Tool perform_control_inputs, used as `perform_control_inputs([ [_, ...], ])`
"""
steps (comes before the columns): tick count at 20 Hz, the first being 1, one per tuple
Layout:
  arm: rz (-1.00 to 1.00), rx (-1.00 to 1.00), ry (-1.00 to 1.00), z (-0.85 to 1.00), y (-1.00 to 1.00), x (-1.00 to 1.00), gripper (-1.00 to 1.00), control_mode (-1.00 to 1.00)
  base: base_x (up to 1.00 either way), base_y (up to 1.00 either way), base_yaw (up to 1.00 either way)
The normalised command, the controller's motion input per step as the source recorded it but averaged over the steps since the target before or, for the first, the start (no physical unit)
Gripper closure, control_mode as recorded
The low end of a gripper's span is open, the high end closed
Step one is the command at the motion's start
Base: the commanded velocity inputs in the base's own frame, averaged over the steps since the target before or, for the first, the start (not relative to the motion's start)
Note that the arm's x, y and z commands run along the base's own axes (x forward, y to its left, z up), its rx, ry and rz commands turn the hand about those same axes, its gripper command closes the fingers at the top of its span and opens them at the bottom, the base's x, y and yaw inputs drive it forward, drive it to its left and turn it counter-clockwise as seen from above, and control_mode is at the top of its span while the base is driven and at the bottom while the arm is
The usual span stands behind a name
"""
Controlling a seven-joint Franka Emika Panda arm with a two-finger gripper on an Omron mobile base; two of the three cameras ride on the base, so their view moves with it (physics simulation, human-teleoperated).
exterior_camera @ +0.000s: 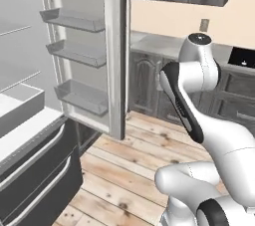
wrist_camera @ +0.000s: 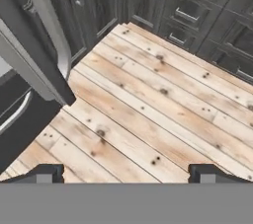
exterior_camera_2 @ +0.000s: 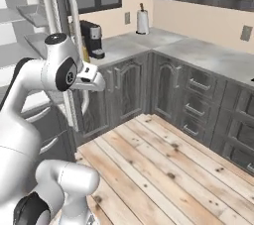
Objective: Move the chicken drumstick and burrito from the second highest shelf to the top shelf to make space. Then, place the pitcher from the counter on the cleared second highest shelf.
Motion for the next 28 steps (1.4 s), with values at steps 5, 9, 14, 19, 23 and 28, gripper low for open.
perform_control_inputs([
  [5,0.0,0.0,0.0,0.0,0.0,0.0,-1.0,1.0,0.69,-0.37,-0.05],
  [9,0.0,0.0,0.0,0.0,0.0,0.0,-1.0,1.0,0.84,-0.46,0.16],
  [14,0.0,0.0,0.0,0.0,0.0,0.0,-1.0,1.0,0.82,-0.36,0.37],
  [19,0.0,0.0,0.0,0.0,0.0,0.0,-1.0,1.0,0.7,-0.14,0.48],
  [23,0.0,0.0,0.0,0.0,0.0,0.0,-1.0,1.0,0.67,-0.06,0.57],
  [28,0.0,0.0,0.0,0.0,0.0,0.0,-1.0,1.0,0.65,-0.19,0.61],
])
